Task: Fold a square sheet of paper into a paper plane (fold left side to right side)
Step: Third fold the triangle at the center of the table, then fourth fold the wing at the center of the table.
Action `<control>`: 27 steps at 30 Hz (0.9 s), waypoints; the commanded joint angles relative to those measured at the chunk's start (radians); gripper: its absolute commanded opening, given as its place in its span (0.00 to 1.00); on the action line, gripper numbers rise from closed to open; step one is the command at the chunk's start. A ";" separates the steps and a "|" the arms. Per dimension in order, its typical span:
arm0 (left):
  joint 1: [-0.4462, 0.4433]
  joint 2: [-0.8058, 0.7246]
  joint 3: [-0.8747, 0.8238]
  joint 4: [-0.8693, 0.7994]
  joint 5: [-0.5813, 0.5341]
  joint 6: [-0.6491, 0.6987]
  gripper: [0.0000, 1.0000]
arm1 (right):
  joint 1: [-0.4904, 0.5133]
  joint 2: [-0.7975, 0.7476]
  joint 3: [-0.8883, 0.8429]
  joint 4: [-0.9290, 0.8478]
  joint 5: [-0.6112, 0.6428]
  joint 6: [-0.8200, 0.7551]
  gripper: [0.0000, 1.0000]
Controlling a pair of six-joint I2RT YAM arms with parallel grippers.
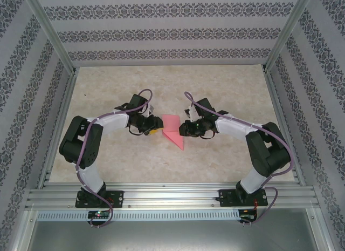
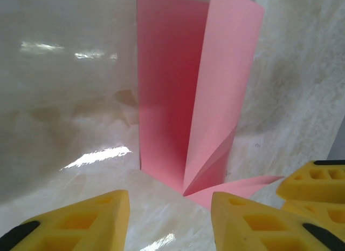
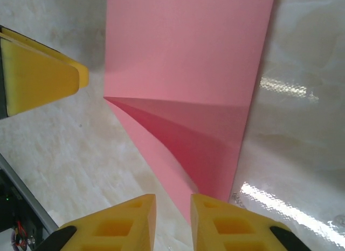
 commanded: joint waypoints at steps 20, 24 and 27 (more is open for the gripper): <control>-0.099 0.115 0.135 0.046 -0.004 -0.056 0.22 | 0.017 0.035 0.026 0.016 0.120 -0.071 0.29; -0.100 0.102 0.130 0.029 -0.011 -0.056 0.18 | 0.058 -0.024 -0.008 0.013 0.206 -0.087 0.32; -0.101 0.096 0.130 0.016 -0.011 -0.051 0.17 | 0.114 -0.076 -0.032 0.006 0.315 -0.098 0.36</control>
